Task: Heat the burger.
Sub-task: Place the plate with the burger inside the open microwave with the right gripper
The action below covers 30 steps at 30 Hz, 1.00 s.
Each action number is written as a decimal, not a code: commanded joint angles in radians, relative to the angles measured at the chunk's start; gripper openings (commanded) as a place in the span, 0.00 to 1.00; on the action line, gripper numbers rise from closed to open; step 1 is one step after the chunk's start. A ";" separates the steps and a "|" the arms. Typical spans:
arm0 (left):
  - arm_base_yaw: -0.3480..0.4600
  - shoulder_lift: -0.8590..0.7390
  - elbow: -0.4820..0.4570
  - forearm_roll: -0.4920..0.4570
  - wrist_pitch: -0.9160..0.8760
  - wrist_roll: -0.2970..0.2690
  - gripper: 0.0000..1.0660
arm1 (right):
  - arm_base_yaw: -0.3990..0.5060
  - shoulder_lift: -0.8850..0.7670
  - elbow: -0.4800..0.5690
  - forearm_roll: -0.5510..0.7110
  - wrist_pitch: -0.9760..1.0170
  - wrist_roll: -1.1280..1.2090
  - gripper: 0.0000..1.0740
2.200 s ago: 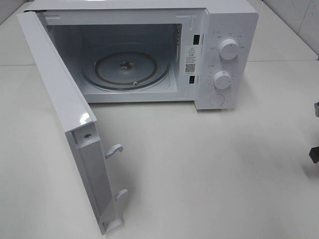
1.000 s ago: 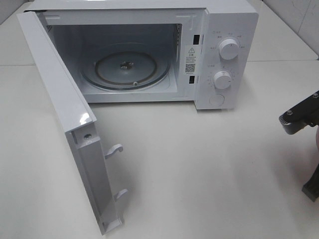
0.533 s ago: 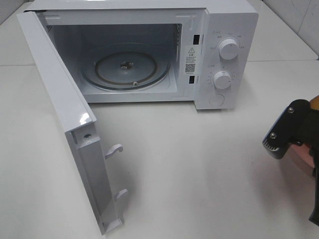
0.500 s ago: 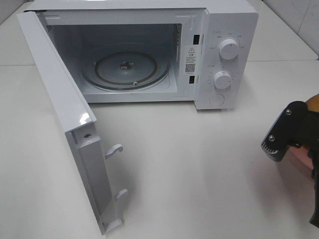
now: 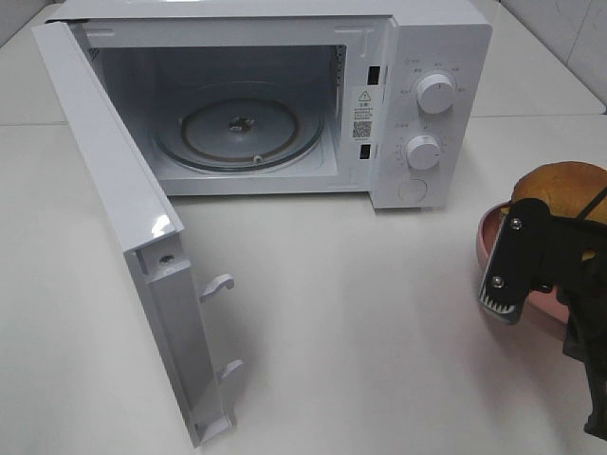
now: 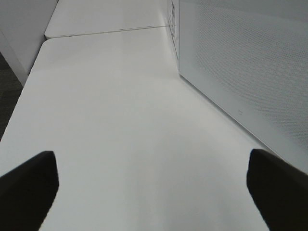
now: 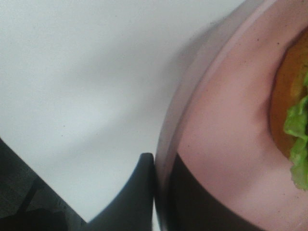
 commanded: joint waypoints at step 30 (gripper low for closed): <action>-0.007 -0.019 0.001 -0.001 -0.004 -0.002 0.94 | 0.111 -0.092 0.063 0.041 -0.227 -0.644 0.00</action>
